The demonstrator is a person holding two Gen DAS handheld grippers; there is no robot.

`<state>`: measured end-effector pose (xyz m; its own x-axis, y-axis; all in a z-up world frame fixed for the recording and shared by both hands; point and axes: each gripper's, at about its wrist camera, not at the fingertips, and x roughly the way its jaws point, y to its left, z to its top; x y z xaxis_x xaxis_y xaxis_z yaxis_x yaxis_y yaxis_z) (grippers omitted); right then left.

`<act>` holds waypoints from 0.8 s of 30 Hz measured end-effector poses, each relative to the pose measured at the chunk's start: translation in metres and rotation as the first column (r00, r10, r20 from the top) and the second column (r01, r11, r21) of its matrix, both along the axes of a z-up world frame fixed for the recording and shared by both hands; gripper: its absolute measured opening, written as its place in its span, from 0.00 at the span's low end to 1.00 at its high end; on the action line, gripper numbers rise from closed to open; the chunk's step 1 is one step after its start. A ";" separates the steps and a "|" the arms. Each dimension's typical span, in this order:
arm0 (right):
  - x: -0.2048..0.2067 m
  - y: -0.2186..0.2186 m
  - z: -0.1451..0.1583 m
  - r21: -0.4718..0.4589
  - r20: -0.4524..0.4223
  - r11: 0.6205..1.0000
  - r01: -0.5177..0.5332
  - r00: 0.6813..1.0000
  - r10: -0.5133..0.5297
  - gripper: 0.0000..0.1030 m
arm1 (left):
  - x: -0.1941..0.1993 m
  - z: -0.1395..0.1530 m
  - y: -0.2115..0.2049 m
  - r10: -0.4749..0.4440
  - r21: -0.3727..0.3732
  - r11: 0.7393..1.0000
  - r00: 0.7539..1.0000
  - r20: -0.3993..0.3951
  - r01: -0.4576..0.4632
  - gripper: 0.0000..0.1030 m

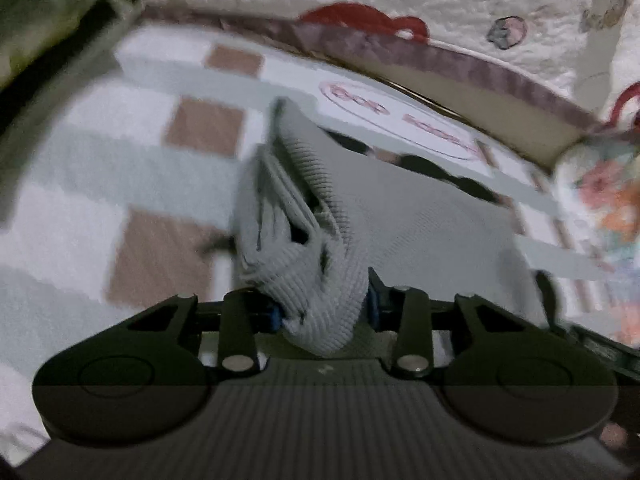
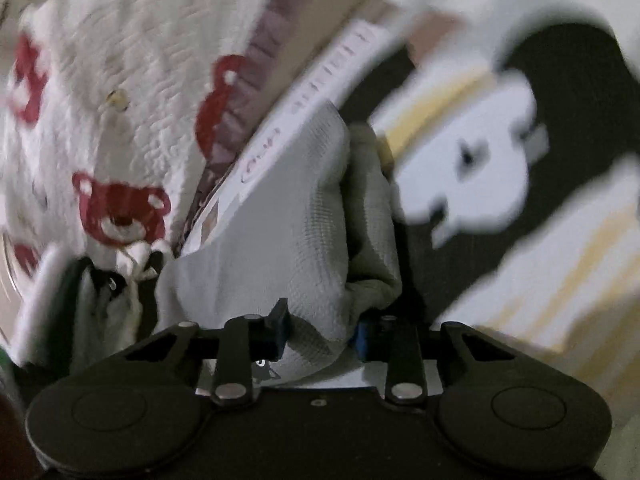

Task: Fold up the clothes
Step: 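Grasp the folded grey shirt bundle with both grippers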

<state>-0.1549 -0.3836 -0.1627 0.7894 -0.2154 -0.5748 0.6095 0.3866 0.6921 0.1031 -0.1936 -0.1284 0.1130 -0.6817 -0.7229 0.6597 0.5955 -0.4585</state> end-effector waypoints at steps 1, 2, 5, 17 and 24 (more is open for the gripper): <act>0.000 -0.003 0.009 -0.072 -0.020 0.997 -0.018 1.000 0.016 0.33 | 0.000 -0.004 0.004 -0.008 -0.026 1.000 0.997 -0.074 0.006 0.35; 0.000 -0.007 0.018 -0.144 -0.042 0.989 -0.037 0.999 0.031 0.33 | 0.000 -0.007 0.008 -0.017 -0.052 0.999 0.989 -0.147 0.009 0.36; 0.005 -0.026 0.029 -0.261 -0.152 0.955 -0.143 0.983 0.106 0.33 | -0.003 -0.014 0.014 -0.029 -0.058 0.998 0.967 -0.255 0.015 0.37; -0.018 -0.039 -0.011 0.003 -0.044 1.000 -0.014 0.999 0.014 0.53 | 0.024 -0.023 0.015 0.166 -0.080 0.979 0.963 -0.213 -0.186 0.56; -0.015 -0.033 -0.014 0.089 -0.029 0.996 -0.010 0.999 0.013 0.56 | 0.035 -0.024 -0.002 0.196 -0.048 0.979 0.981 -0.009 -0.196 0.64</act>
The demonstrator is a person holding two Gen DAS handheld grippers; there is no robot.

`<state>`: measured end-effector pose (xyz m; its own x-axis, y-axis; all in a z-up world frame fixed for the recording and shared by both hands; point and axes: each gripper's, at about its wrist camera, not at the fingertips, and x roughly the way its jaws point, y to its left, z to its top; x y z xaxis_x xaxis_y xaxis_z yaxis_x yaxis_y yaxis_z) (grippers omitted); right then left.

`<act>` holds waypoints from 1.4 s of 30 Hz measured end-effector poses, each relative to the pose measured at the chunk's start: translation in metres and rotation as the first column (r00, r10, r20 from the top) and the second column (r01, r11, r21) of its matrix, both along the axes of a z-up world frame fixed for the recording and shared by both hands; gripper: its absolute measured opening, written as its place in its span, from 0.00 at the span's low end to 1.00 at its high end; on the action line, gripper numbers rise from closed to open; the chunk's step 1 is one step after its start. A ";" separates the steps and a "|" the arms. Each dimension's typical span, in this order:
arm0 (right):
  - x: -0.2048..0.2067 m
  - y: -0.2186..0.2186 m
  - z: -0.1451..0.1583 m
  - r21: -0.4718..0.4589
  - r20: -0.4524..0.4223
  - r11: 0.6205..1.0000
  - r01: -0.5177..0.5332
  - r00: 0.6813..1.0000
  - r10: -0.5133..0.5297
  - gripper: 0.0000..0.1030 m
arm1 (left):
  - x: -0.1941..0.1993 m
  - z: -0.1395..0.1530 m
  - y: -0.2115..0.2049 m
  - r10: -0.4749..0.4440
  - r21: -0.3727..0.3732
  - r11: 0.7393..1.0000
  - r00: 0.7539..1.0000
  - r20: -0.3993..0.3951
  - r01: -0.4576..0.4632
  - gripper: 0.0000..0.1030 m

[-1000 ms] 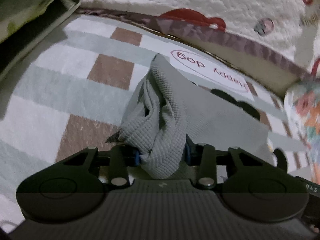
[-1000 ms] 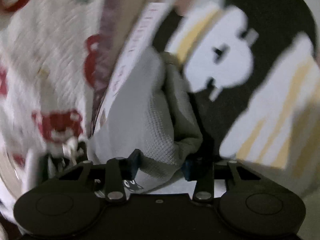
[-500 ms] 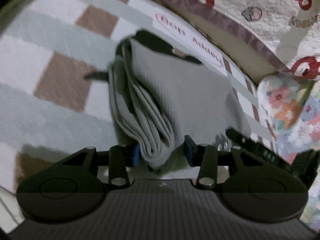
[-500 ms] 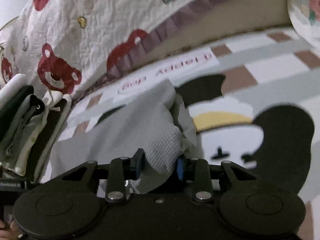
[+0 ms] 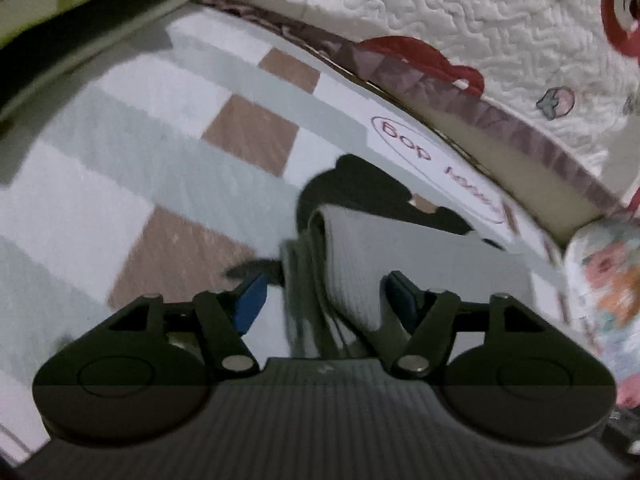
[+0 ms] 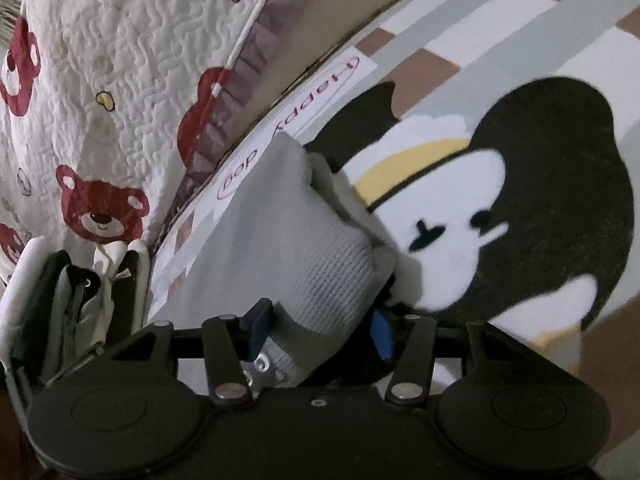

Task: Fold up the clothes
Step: 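Grasp the folded grey shirt bundle with both grippers, then lift the folded shirt with both grippers and carry it toward the clothes stack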

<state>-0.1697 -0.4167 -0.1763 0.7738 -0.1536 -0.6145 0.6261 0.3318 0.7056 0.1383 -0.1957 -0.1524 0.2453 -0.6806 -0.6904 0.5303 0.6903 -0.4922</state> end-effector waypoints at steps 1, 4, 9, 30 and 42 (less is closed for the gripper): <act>-0.001 0.002 -0.002 0.039 0.012 0.999 -0.001 1.000 0.000 0.56 | 0.002 -0.002 -0.001 -0.013 -0.011 1.000 1.000 0.011 0.014 0.65; -0.006 0.003 -0.007 0.124 0.040 0.992 0.015 0.999 -0.020 0.56 | 0.009 -0.009 0.000 -0.020 -0.072 0.997 1.000 -0.019 0.019 0.68; -0.011 -0.011 -0.010 0.114 0.061 0.988 0.108 0.991 -0.116 0.56 | 0.017 -0.015 -0.003 -0.029 -0.139 0.990 0.998 -0.059 0.021 0.68; 0.030 -0.072 0.032 -0.356 -0.130 0.915 -0.190 0.980 0.153 0.34 | -0.037 0.024 -0.036 -0.313 -0.024 0.948 0.941 0.129 0.319 0.26; -0.003 -0.076 -0.009 0.028 0.058 0.998 0.053 0.997 -0.055 0.64 | 0.001 -0.031 -0.019 -0.242 -0.294 0.941 0.939 -0.243 0.167 0.50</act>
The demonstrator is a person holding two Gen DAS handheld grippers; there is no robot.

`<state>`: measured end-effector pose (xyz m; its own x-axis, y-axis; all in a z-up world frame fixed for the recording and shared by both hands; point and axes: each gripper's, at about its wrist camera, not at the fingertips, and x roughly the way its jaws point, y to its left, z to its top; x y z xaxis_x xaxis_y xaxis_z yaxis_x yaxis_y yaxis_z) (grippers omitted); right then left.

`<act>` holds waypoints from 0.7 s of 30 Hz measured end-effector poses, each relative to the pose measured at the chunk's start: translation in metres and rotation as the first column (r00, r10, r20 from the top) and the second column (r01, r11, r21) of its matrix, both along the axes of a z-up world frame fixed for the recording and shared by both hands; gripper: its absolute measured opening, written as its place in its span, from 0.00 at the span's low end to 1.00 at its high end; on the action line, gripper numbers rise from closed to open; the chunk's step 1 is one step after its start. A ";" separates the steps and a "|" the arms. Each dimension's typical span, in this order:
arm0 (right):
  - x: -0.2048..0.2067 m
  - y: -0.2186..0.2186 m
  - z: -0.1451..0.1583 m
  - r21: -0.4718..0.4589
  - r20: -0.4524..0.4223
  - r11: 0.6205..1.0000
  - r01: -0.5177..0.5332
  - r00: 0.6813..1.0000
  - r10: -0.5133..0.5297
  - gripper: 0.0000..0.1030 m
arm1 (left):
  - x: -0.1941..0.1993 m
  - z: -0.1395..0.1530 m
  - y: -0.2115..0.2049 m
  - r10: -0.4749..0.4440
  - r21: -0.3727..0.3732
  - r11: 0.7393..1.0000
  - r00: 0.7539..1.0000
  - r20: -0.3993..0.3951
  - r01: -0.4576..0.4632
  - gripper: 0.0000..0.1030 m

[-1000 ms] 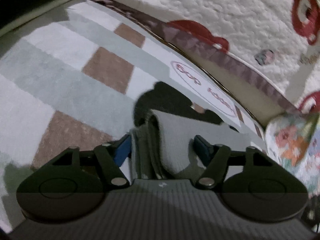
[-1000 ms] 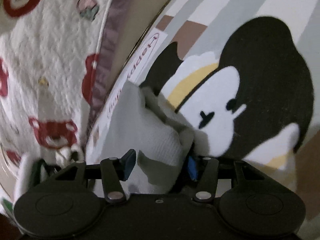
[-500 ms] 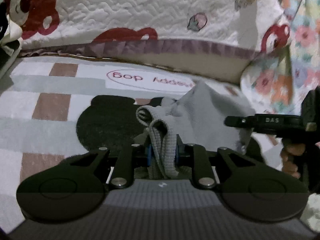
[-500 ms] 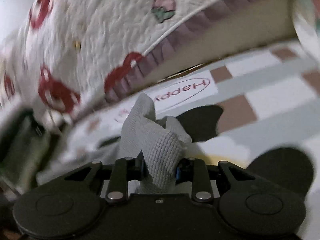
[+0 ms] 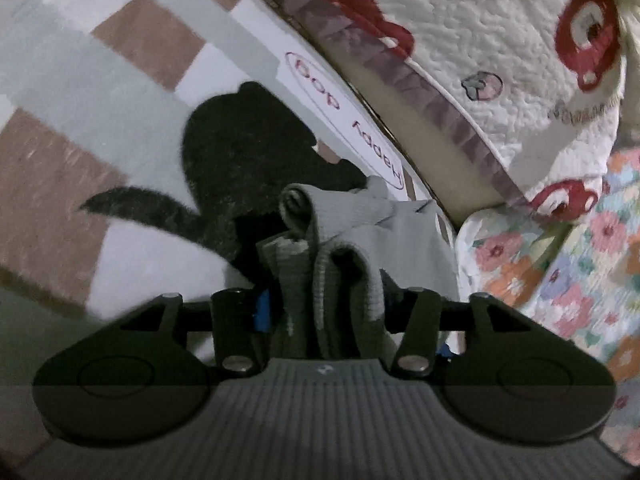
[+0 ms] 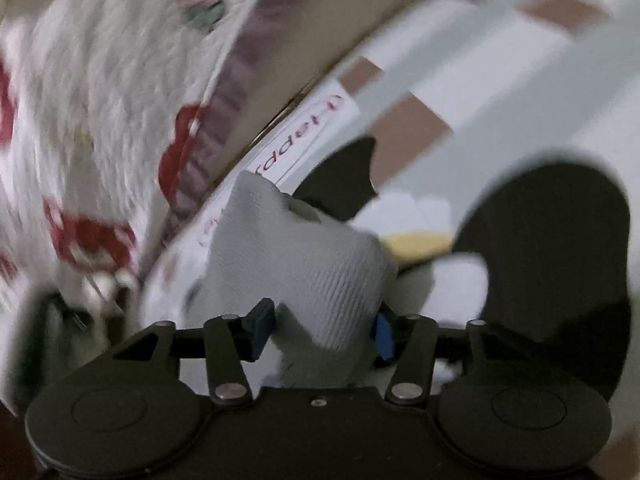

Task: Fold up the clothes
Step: 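Lift the folded shirt with both grippers and carry it toward the clothes stack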

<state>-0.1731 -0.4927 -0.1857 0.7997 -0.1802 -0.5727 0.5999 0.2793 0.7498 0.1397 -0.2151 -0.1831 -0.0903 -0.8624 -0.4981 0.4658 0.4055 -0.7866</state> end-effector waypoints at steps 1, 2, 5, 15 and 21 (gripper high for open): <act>0.000 0.000 -0.003 0.016 0.022 1.000 0.014 1.000 -0.014 0.65 | -0.002 0.001 -0.002 -0.008 -0.006 1.000 1.000 0.023 0.008 0.54; 0.002 -0.001 -0.005 0.014 0.038 1.000 0.023 0.999 -0.024 0.65 | -0.004 0.003 -0.005 -0.015 -0.011 1.000 0.999 0.038 0.015 0.58; 0.011 -0.006 -0.008 -0.031 0.061 0.999 0.025 0.998 -0.023 0.67 | -0.008 0.007 -0.011 -0.029 -0.012 0.999 0.996 0.085 0.031 0.58; 0.045 0.010 0.054 -0.501 -0.123 0.837 -0.218 0.976 0.181 0.29 | -0.067 0.072 -0.016 -0.224 0.142 0.975 0.780 0.584 0.174 0.23; 0.053 -0.017 0.030 -0.364 -0.181 0.904 -0.224 0.969 0.168 0.40 | -0.035 0.036 -0.020 -0.177 0.136 0.981 0.928 0.328 0.139 0.27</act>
<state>-0.1200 -0.5099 -0.1559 0.7568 -0.2542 -0.6022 0.5955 0.6480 0.4748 0.1047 -0.2354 -0.1466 -0.0316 -0.7898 -0.6125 0.7603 0.3787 -0.5277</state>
